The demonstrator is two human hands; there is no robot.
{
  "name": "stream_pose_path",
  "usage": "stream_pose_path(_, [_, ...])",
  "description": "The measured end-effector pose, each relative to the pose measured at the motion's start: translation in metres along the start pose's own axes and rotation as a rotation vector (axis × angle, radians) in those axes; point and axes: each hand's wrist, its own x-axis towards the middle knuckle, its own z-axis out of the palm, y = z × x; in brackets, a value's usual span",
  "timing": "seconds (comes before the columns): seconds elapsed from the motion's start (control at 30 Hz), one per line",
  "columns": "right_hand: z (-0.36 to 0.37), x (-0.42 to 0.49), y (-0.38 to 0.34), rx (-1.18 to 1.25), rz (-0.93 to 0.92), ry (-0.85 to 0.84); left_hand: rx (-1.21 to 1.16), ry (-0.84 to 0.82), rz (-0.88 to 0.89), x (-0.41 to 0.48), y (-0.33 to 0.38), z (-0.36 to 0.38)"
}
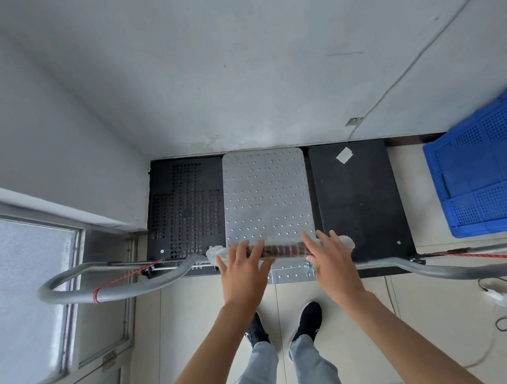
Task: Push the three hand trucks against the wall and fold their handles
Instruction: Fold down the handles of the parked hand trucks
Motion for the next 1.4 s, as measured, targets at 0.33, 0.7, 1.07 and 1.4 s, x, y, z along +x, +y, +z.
stream_pose_path(0.33, [0.002,0.014,-0.002,0.056,0.003,0.053,0.013,0.028,-0.014,0.021,-0.001,-0.004])
stream_pose_path(0.7, [-0.006,0.022,0.0,0.039,0.007,0.029,-0.002,0.043,-0.006,0.026,0.002,-0.004])
stream_pose_path(1.07, [-0.016,-0.01,0.004,-0.077,-0.019,-0.096,0.01,-0.019,-0.02,-0.008,0.009,-0.003])
stream_pose_path(1.4, [-0.046,-0.085,0.05,0.043,0.059,0.01,-0.253,0.184,-0.105,-0.075,0.064,-0.014])
